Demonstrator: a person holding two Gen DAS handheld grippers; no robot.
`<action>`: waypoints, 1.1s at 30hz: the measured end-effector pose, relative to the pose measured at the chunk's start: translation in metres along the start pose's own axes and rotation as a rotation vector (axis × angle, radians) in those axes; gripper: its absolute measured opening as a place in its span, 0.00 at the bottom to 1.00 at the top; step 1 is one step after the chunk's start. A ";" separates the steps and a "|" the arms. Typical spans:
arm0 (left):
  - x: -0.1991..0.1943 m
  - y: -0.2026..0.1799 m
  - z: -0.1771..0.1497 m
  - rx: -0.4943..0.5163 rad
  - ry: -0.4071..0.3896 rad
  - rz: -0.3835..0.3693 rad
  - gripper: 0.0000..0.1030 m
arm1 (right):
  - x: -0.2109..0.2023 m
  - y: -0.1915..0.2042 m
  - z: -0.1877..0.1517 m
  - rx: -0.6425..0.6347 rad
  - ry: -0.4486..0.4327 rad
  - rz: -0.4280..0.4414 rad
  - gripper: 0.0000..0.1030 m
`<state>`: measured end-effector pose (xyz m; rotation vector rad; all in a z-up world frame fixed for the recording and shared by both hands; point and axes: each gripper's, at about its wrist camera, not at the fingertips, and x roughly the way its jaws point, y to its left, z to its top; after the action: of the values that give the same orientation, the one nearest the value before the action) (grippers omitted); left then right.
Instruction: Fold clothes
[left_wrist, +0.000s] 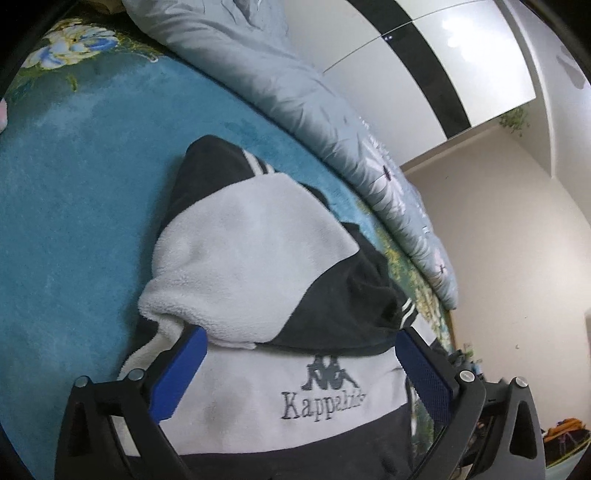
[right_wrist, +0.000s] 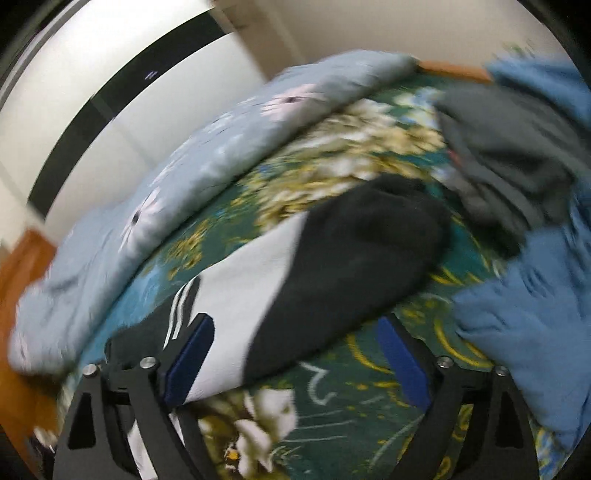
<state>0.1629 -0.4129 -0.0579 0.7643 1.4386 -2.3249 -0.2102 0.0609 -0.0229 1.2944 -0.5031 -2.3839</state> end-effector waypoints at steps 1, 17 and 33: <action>-0.002 -0.001 0.000 0.002 -0.009 -0.009 1.00 | 0.003 -0.010 0.000 0.055 0.002 0.004 0.89; 0.019 0.004 -0.012 -0.105 0.012 -0.163 1.00 | 0.046 -0.049 0.024 0.283 -0.056 0.069 1.00; 0.067 -0.004 -0.040 -0.073 0.196 -0.121 1.00 | 0.049 -0.054 0.024 0.315 -0.084 0.063 0.42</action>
<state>0.1179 -0.3737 -0.1083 0.9303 1.6870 -2.3239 -0.2639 0.0870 -0.0717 1.2833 -0.9618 -2.3824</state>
